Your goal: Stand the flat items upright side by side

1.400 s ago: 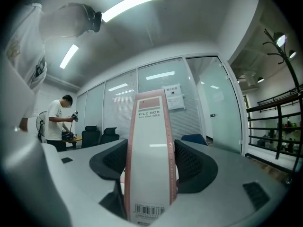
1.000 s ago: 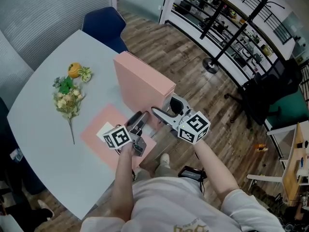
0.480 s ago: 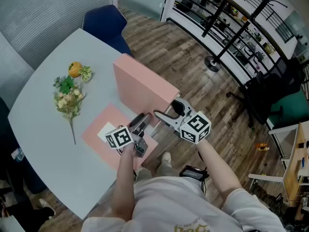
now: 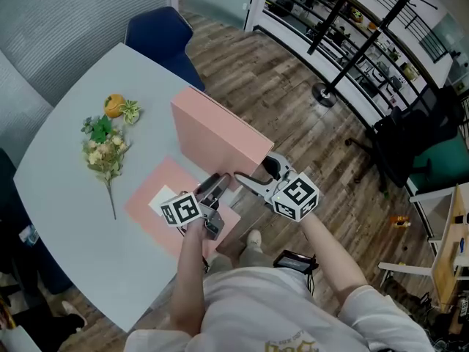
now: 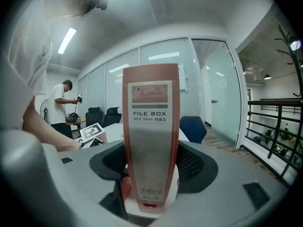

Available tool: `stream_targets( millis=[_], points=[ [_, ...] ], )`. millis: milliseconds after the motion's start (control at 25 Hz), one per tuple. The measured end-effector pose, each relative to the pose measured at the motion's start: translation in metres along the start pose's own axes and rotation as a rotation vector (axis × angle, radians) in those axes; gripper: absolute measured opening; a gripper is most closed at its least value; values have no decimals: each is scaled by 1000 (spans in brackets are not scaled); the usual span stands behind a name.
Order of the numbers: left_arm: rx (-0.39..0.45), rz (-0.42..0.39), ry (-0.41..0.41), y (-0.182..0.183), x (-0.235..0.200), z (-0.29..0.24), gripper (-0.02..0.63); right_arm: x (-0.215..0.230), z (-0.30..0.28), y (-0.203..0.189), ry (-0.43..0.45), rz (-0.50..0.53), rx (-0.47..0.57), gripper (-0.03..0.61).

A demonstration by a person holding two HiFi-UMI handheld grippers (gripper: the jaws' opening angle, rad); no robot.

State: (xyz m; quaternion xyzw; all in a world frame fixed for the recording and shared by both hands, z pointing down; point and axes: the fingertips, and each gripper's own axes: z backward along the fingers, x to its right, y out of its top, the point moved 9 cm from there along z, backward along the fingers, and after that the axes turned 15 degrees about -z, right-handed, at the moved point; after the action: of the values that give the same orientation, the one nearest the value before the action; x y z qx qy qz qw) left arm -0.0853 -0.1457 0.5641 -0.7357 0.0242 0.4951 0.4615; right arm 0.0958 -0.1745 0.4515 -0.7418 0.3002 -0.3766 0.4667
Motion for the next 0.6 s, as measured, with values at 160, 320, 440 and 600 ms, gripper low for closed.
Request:
stream_targets(
  millis=[160,320,440,600],
  points=[
    [1,-1,4,-2,0,3,258,-4,0,-2,-3,26,3,308],
    [4,0,8,-2,0,5,258,-6,-1,-8,-12,18,-11,308],
    [8,-1,9,-2,1,7,258,-7,-1,-9,-13,10,-15,308],
    [15,-6,17,-2,2,13,258,-11,-1,-10,-17,11,-18,308]
  ],
)
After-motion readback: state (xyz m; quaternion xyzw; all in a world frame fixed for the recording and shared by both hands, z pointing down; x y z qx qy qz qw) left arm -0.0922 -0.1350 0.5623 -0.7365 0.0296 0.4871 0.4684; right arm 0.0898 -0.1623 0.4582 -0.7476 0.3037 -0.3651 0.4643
